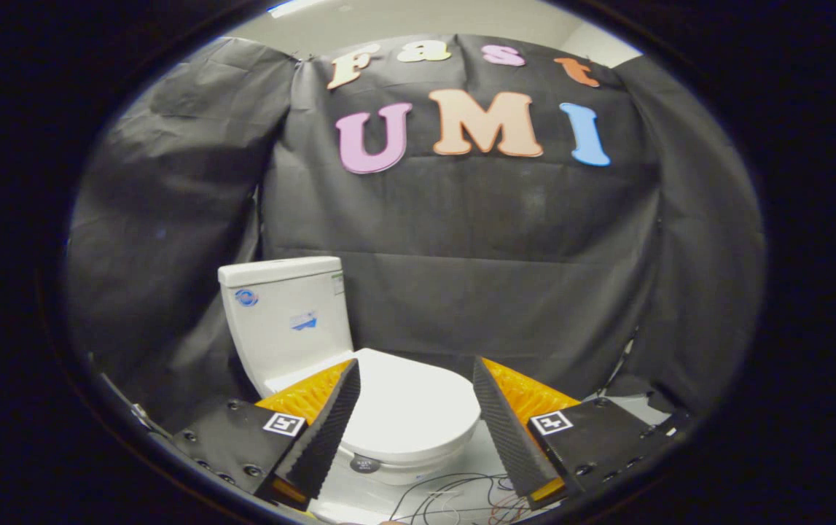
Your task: Open the toilet lid.
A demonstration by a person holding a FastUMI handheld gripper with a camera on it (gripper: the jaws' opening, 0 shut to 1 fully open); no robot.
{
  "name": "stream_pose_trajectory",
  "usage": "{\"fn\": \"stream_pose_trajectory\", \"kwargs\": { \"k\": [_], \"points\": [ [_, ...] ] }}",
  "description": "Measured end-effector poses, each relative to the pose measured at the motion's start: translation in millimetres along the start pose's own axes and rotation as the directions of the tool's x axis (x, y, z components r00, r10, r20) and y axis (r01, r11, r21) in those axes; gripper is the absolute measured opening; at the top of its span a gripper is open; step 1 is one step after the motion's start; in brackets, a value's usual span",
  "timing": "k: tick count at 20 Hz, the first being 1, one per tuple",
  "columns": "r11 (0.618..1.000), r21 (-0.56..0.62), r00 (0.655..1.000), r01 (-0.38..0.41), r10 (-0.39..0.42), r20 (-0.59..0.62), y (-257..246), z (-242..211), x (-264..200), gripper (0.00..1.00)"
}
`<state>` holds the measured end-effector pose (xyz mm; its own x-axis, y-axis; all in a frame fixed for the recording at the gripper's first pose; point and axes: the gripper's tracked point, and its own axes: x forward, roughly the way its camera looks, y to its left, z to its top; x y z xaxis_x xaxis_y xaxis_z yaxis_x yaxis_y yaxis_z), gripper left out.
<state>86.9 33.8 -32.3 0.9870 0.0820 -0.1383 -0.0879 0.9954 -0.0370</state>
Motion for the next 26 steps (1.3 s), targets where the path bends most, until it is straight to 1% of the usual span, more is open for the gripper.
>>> {"fn": "stream_pose_trajectory", "kwargs": {
  "k": [3,6,8,10,14,17,18,22,26],
  "points": [
    [0.999,0.04,1.0,-0.018,0.018,-0.002,16.8,-0.3,23.7,0.97],
    [0.989,0.143,0.998,-0.03,0.022,0.058,41.0,1.1,42.3,0.96],
    [0.973,0.23,0.996,-0.025,0.004,0.089,55.6,-4.3,54.3,0.95],
    [0.944,0.33,0.995,-0.006,-0.026,0.092,68.2,-19.4,65.5,0.94],
    [0.855,0.518,0.996,0.016,-0.058,0.065,97.7,-60.6,84.1,0.96],
    [0.767,0.639,0.996,0.06,-0.09,0.016,109.5,-95.9,93.3,0.95],
    [0.74,0.668,0.995,0.077,-0.1,-0.003,113.0,-107.8,95.3,0.93],
    [0.639,0.751,0.985,0.164,-0.152,-0.085,122.8,-145.9,94.8,0.91],
    [0.548,0.808,0.97,0.215,-0.214,-0.114,129.7,-170.9,80.6,0.91]
  ]
}}
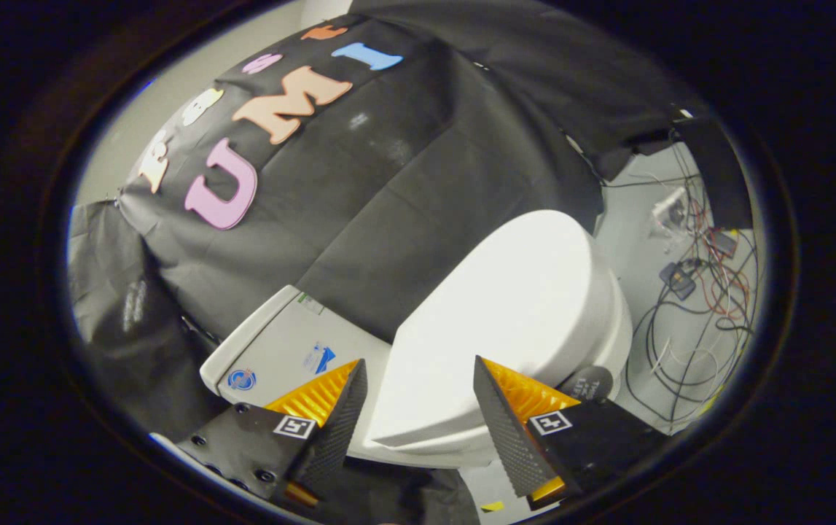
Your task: Open the toilet lid.
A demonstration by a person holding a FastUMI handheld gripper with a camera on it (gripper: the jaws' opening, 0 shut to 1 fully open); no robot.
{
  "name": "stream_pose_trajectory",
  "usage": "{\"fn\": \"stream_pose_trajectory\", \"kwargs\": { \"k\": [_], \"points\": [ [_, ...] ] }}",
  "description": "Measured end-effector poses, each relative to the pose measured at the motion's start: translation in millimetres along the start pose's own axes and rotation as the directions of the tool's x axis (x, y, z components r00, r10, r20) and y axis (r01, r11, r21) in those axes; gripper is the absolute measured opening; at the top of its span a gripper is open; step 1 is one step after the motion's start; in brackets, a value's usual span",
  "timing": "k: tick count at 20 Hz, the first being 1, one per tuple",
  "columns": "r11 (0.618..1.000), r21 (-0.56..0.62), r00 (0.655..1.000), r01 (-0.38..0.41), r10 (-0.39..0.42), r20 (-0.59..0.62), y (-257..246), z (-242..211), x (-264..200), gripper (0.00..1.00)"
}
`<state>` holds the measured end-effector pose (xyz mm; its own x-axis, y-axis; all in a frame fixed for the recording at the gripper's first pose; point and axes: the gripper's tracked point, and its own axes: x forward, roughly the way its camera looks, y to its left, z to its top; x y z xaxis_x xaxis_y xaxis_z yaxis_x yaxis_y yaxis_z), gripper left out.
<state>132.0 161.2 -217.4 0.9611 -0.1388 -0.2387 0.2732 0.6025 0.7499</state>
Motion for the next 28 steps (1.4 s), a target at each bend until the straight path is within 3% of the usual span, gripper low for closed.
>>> {"fn": "stream_pose_trajectory", "kwargs": {
  "k": [8,11,15,16,17,19,22,24,25,28],
  "points": [
    [0.976,0.161,0.989,0.144,-0.147,0.004,-56.0,-33.0,-33.4,0.91],
    [0.945,0.267,0.98,0.189,-0.2,0.012,-82.6,-30.1,-35.8,0.89],
    [0.883,0.44,0.979,0.163,-0.199,0.036,-104.1,-21.6,-18.7,0.86],
    [0.873,0.462,0.981,0.154,-0.19,0.033,-106.1,-20.9,-14.3,0.73],
    [0.865,0.482,0.983,0.14,-0.179,0.036,-107.8,-20.0,-9.5,0.72],
    [0.84,0.533,0.986,0.101,-0.155,0.057,-106.1,-17.2,-3.0,0.6],
    [0.801,0.585,0.983,0.126,-0.181,0.036,-117.6,-19.3,4.4,0.41],
    [0.803,0.587,0.988,0.106,-0.154,0.031,-113.1,-18.4,4.5,0.29],
    [0.798,0.587,0.984,0.139,-0.178,0.009,-120.0,-25.2,7.5,0.29],
    [0.823,0.547,0.985,0.154,-0.17,-0.021,-118.5,-23.9,2.9,0.04]
  ]
}}
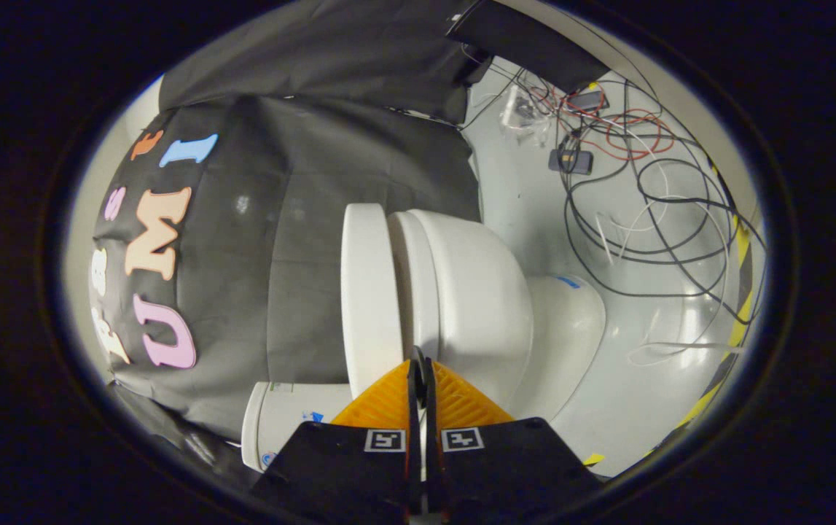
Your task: Open the toilet lid.
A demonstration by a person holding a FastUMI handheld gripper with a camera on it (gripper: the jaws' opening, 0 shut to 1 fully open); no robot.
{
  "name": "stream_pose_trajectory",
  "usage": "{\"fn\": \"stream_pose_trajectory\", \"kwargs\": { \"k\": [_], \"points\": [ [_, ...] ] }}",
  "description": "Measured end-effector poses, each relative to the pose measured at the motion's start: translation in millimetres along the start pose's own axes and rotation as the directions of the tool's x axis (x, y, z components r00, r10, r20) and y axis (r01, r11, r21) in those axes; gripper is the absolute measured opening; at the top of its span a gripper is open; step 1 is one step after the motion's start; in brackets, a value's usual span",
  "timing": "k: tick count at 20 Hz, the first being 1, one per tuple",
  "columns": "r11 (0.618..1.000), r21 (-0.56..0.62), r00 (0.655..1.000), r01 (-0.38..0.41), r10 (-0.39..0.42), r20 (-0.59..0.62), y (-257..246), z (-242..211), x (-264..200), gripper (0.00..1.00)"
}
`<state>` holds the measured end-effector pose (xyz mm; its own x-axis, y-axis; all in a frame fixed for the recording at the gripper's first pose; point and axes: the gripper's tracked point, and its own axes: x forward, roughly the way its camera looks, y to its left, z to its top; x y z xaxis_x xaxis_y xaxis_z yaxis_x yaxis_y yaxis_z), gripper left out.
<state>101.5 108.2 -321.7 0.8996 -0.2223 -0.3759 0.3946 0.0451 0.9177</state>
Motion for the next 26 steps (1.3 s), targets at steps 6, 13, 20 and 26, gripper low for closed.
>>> {"fn": "stream_pose_trajectory", "kwargs": {
  "k": [6,13,20,26],
  "points": [
    [0.989,-0.147,1.0,0.018,-0.018,0.006,11.9,2.7,-2.3,0.02],
    [0.922,-0.384,0.996,-0.04,0.066,0.053,73.3,8.1,-17.5,0.01],
    [0.802,-0.588,0.981,-0.108,0.183,0.07,164.7,-18.7,-43.1,0.04],
    [0.65,-0.748,0.971,-0.138,0.237,0.027,223.1,-59.9,-52.0,0.08]
  ]
}}
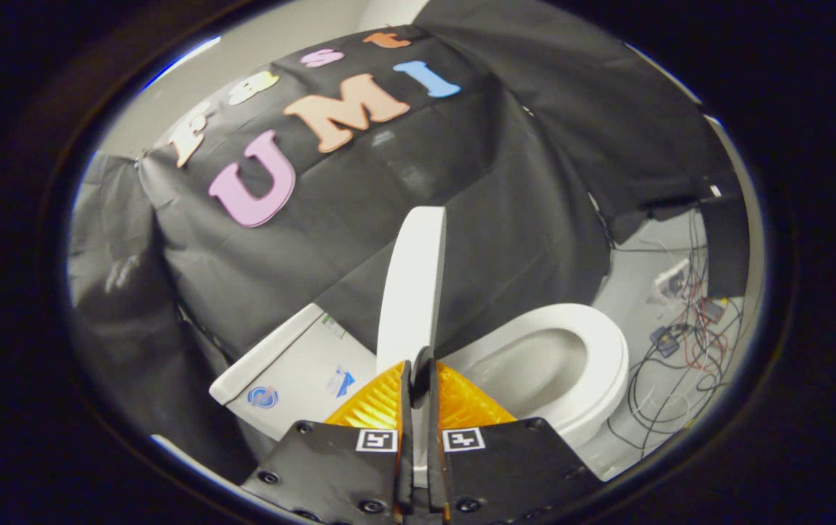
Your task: Open the toilet lid.
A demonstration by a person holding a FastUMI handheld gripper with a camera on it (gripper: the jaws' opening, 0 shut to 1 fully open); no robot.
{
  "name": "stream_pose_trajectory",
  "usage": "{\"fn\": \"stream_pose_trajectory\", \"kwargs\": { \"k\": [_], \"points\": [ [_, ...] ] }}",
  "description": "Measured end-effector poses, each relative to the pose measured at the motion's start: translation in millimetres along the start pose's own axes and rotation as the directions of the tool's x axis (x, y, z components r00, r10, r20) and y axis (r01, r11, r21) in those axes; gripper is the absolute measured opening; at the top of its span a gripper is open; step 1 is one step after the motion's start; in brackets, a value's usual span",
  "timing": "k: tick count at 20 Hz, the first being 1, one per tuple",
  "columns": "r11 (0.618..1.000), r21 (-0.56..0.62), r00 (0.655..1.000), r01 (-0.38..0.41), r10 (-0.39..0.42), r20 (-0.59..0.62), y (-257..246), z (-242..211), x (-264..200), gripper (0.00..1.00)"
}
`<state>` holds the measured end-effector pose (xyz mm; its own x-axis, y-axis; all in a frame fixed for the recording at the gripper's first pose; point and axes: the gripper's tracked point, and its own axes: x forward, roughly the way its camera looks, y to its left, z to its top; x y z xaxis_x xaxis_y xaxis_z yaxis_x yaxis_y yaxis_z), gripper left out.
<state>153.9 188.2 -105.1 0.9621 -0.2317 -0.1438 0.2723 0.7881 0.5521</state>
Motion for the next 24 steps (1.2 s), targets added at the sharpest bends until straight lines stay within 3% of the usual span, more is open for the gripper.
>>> {"fn": "stream_pose_trajectory", "kwargs": {
  "k": [4,8,12,20,24],
  "points": [
    [0.99,-0.104,0.996,-0.09,0.09,0.0,48.4,3.8,1.9,0.08],
    [0.949,-0.239,0.979,-0.205,0.204,-0.028,100.5,-4.3,8.4,0.09],
    [0.917,-0.262,0.953,-0.301,0.298,-0.053,143.5,-15.2,19.0,0.09],
    [0.847,-0.324,0.907,-0.421,0.399,-0.137,202.1,-52.5,34.3,0.09],
    [0.842,-0.325,0.902,-0.431,0.41,-0.137,210.0,-58.0,38.4,0.09]
  ]
}}
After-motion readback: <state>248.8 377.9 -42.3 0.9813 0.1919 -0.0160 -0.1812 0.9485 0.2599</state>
